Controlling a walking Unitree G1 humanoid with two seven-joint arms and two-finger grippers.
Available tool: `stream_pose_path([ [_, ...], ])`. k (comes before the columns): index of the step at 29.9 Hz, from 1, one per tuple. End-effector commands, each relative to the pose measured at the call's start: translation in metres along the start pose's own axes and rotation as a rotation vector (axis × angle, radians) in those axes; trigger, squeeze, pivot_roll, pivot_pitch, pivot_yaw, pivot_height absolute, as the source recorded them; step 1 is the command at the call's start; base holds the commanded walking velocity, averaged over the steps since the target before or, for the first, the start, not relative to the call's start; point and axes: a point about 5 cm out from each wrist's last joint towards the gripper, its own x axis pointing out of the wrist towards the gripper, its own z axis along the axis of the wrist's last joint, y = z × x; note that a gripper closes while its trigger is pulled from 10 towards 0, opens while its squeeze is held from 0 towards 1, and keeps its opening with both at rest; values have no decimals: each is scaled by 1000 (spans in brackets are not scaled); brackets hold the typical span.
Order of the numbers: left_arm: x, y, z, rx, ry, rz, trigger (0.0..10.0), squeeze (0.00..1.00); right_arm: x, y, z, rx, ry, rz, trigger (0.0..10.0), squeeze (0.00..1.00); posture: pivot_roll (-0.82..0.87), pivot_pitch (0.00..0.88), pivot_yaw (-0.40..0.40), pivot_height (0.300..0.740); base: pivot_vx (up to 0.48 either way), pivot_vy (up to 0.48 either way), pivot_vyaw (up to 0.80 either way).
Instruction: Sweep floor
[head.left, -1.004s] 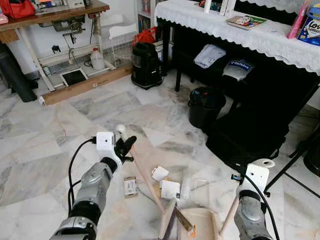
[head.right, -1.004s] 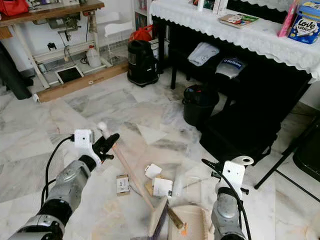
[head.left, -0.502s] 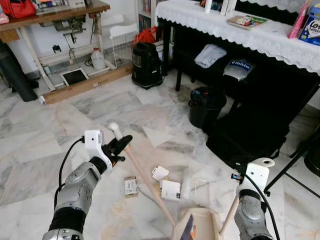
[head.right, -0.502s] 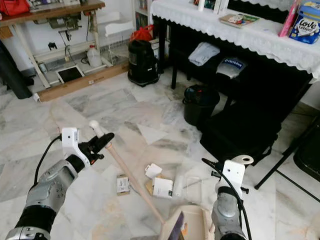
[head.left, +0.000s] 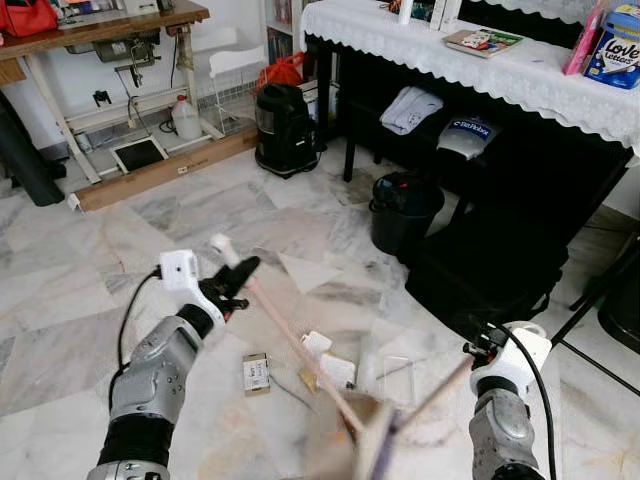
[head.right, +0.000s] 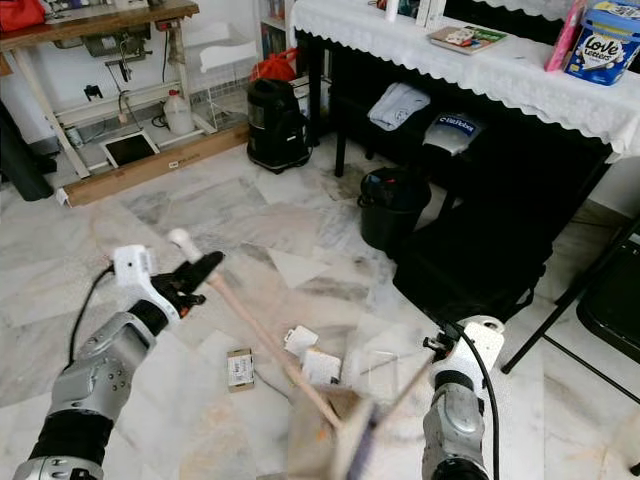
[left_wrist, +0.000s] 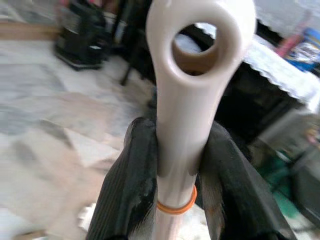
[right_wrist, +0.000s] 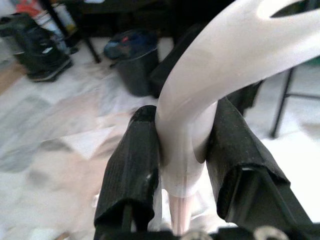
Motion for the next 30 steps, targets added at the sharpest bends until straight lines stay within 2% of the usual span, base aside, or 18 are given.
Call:
stream_pose_path([
  [1, 3, -3, 21, 16, -95, 1, 10000, 0, 1, 5, 0, 41, 9, 32, 10000, 0, -1, 0, -16, 740, 0, 0, 0],
  [8, 4, -2, 35, 31, -163, 43, 10000, 0, 1, 7, -1, 61, 14, 60, 10000, 0, 1, 0, -16, 740, 0, 0, 0],
  [12, 7, -2, 60, 62, -283, 111, 10000, 0, 1, 6, -1, 77, 13, 72, 10000, 0, -1, 0, -17, 740, 0, 0, 0],
  [16, 4, 2, 73, 145, -353, 193, 10000, 0, 1, 5, 0, 92, 6, 68, 10000, 0, -1, 0, -16, 740, 0, 0, 0],
  [17, 2, 6, 77, 243, -368, 242, 10000, 0, 2, 4, 3, 104, -7, 63, 10000, 0, 0, 0, -17, 740, 0, 0, 0],
  [18, 1, 6, 77, 286, -367, 254, 10000, 0, 3, 4, 4, 108, -12, 61, 10000, 0, 0, 0, -17, 740, 0, 0, 0],
  [21, -3, 10, 64, 349, -328, 277, 10000, 0, 3, 1, 9, 115, -43, 53, 10000, 0, -1, 0, -16, 740, 0, 0, 0],
  [24, -11, 15, 41, 401, -264, 302, 10000, 0, 4, -7, 17, 135, -91, 37, 10000, 0, -9, 0, -14, 740, 0, 0, 0],
  [30, -14, 16, 24, 410, -217, 304, 10000, 0, 6, -8, 26, 138, -141, 51, 10000, 0, -19, 0, -11, 740, 0, 0, 0],
])
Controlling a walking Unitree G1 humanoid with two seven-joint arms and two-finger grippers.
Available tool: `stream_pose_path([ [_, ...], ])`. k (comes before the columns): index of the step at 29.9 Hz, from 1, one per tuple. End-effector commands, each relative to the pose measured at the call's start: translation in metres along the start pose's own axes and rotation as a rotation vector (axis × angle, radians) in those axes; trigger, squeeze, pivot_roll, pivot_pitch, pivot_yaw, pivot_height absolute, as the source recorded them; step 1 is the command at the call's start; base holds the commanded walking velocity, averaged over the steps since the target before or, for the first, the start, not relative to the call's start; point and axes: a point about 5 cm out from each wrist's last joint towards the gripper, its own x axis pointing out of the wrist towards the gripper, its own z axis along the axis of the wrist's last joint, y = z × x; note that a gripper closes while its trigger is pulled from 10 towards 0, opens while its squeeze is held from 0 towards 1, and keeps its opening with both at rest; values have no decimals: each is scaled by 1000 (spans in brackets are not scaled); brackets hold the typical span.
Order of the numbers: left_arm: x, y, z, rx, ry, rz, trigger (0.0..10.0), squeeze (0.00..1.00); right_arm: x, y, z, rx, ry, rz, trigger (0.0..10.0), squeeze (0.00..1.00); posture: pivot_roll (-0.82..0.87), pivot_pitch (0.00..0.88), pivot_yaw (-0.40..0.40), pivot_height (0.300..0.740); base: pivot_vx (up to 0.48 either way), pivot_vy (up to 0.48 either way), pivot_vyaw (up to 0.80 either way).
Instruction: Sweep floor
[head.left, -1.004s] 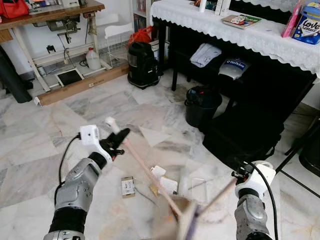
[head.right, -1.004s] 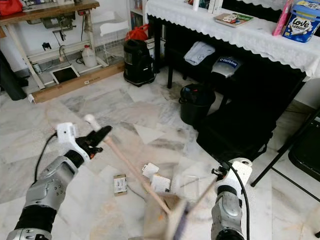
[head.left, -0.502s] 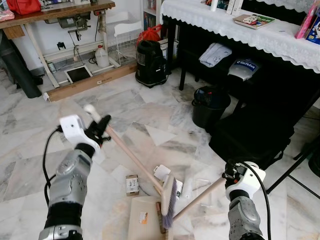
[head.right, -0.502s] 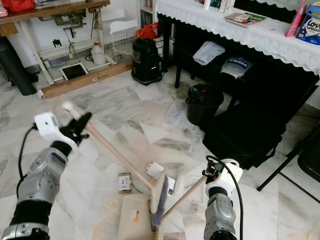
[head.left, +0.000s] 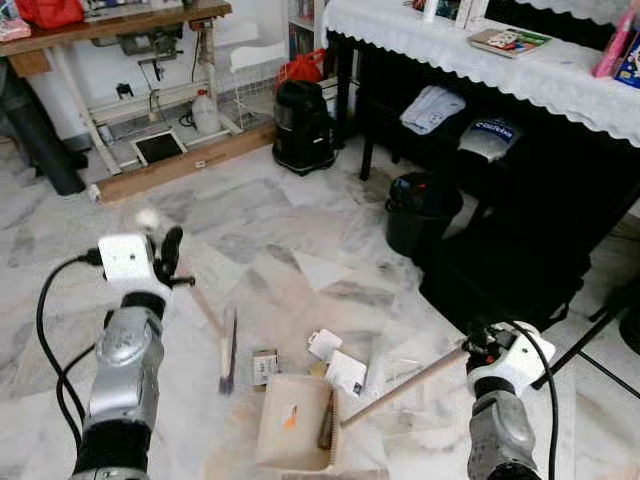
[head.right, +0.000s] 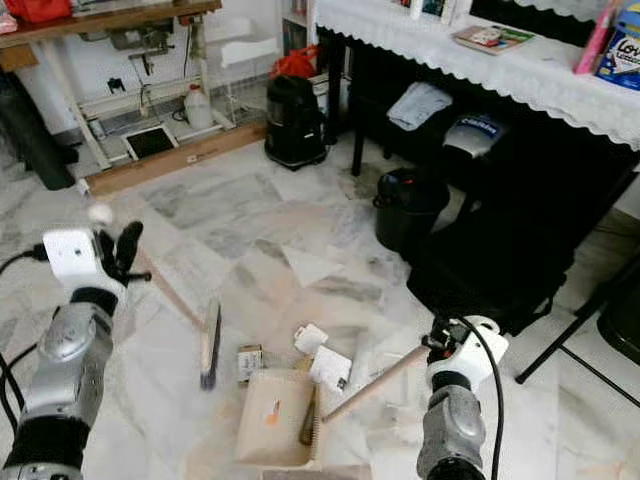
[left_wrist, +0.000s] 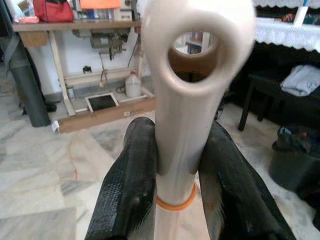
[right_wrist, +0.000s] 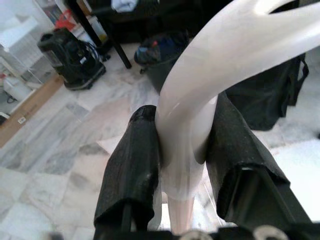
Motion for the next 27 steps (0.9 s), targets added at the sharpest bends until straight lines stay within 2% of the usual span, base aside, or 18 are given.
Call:
stream_pose_path([
  [1, 1, -7, 0, -1, -18, -20, 10000, 0, 4, 1, 14, 22, -81, 14, 10000, 0, -19, 0, -11, 740, 0, 0, 0],
  [8, -11, -21, -22, 20, 32, -44, 10000, 0, 6, 8, 22, 13, -116, 44, 10000, 0, -35, 0, -9, 740, 0, 0, 0],
  [10, -14, -29, -27, 25, 39, -68, 10000, 0, 6, 11, 24, 22, -133, 50, 10000, 0, -37, 0, -10, 740, 0, 0, 0],
  [20, -10, -39, -26, 3, 20, -71, 10000, 0, 2, 20, 27, 34, -162, 88, 10000, 0, -42, 0, -11, 740, 0, 0, 0],
  [27, -10, -39, -25, 8, 1, -42, 10000, 0, -4, 20, 24, 26, -150, 110, 10000, 0, -41, 0, -14, 740, 0, 0, 617],
])
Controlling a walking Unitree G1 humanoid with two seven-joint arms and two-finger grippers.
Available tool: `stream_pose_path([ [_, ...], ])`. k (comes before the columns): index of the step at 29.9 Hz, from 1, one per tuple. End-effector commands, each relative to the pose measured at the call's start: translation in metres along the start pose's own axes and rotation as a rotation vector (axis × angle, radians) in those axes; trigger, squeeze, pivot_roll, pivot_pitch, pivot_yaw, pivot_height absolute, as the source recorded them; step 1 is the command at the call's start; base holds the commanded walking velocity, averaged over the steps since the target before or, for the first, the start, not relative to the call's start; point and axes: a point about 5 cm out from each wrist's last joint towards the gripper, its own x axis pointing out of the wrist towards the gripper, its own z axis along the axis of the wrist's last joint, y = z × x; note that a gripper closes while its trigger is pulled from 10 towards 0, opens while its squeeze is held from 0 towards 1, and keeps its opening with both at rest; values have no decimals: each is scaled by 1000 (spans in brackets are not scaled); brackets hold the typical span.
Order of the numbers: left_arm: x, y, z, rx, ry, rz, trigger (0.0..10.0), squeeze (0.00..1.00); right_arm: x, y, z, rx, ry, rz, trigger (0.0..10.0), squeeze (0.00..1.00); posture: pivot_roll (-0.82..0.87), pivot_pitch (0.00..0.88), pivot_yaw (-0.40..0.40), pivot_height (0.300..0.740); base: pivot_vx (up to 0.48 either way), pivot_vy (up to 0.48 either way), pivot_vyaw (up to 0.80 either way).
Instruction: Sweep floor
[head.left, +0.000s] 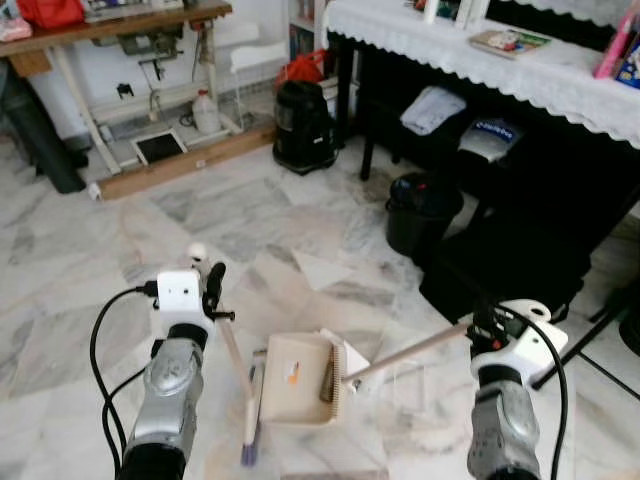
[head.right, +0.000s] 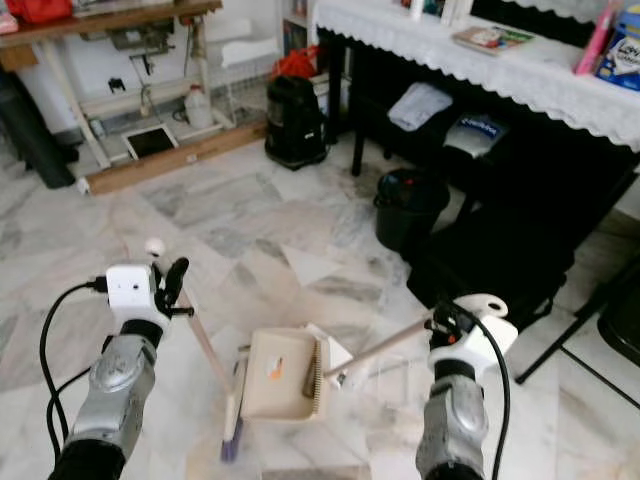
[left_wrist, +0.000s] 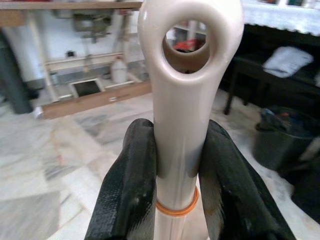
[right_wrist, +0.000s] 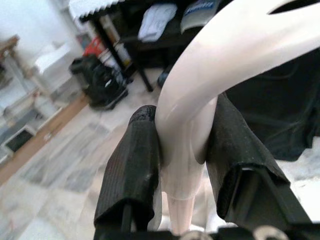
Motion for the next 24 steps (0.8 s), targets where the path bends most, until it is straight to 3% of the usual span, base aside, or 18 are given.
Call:
stream_pose_path([
  [1, 2, 2, 4, 14, -31, 16, 10000, 0, 5, 9, 11, 13, -49, 39, 10000, 0, -41, 0, -14, 740, 0, 0, 794],
  [8, 3, -5, 3, 8, -35, 3, 10000, 0, 5, 15, 13, 17, -48, 58, 10000, 0, -40, 0, -14, 740, 0, 0, 794],
  [24, 6, 1, 6, 25, -46, 34, 10000, 0, 14, 24, 20, 13, -47, 91, 10000, 0, -37, 0, -27, 740, 0, 0, 799],
])
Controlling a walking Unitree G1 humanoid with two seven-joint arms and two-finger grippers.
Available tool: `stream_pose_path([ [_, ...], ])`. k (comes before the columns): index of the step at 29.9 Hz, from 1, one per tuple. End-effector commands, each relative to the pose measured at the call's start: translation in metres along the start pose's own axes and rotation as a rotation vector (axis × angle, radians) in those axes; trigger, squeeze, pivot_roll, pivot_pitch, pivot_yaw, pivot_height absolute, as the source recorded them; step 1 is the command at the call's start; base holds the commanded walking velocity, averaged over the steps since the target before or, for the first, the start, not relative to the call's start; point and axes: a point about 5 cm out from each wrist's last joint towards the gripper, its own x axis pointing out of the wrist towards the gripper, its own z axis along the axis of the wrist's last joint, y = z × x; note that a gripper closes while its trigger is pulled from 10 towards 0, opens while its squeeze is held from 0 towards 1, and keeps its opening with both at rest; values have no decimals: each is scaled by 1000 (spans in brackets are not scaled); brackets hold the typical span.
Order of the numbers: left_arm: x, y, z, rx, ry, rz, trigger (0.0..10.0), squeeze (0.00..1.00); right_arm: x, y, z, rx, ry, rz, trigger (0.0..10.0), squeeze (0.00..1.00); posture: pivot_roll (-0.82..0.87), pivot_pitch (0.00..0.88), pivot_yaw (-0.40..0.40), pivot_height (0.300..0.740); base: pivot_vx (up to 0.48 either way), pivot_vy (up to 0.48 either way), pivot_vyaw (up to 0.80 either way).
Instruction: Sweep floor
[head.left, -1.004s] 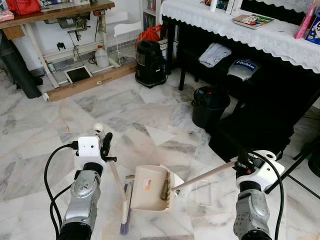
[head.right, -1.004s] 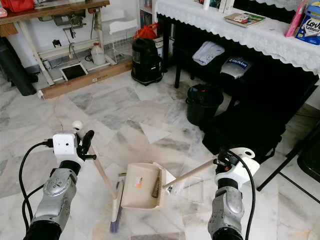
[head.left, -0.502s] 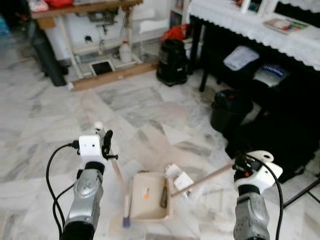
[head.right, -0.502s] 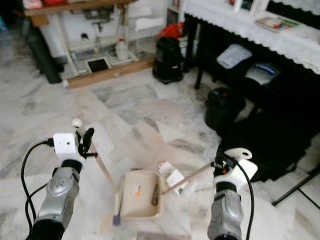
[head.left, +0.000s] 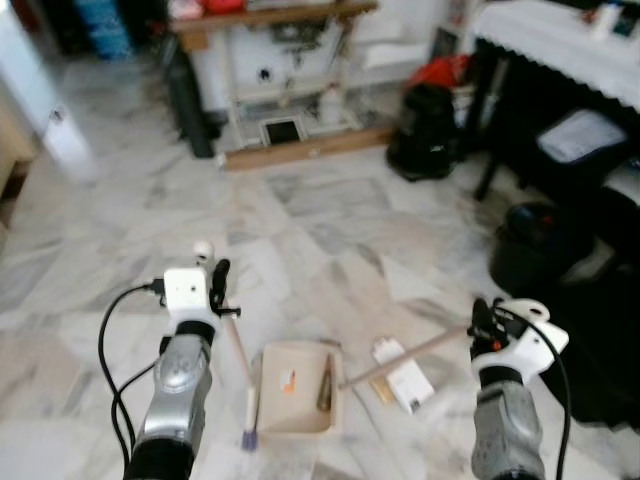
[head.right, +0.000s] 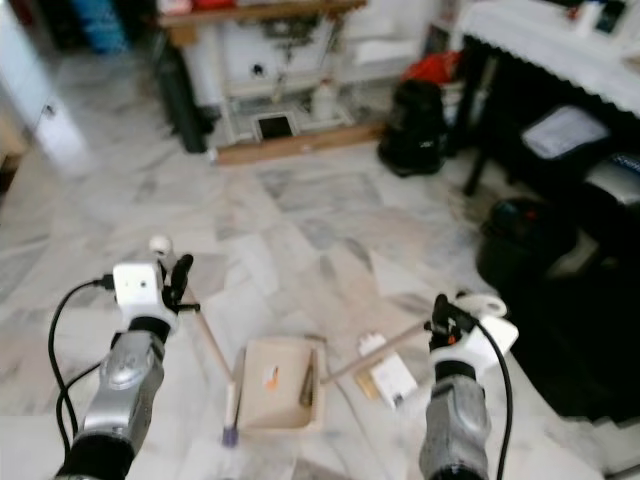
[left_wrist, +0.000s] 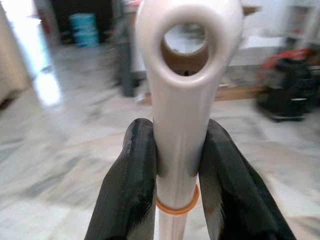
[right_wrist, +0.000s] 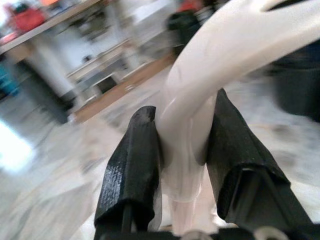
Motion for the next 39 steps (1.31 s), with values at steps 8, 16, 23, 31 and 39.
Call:
stream_pose_path([
  [8, 2, 2, 4, 10, -31, 24, 10000, 0, 9, 8, 14, 9, -47, 36, 10000, 0, -36, 0, -29, 740, 0, 0, 800],
  [16, 1, 1, 3, 13, -30, 25, 10000, 0, 8, 11, 12, -3, -42, 46, 10000, 0, -41, 0, -23, 740, 0, 0, 800],
  [23, 0, 1, 3, 13, -30, 27, 10000, 0, 6, 11, 12, -43, -40, 65, 10000, 0, -43, 0, -22, 740, 0, 0, 800],
  [31, 2, 2, 4, 16, -33, 33, 10000, 0, 8, 13, 13, -37, -37, 68, 10000, 0, -37, 0, -22, 740, 0, 0, 800],
  [39, 1, 3, 4, 18, -32, 37, 10000, 0, 9, 14, 12, -42, -31, 68, 10000, 0, -35, 0, -22, 740, 0, 0, 800],
])
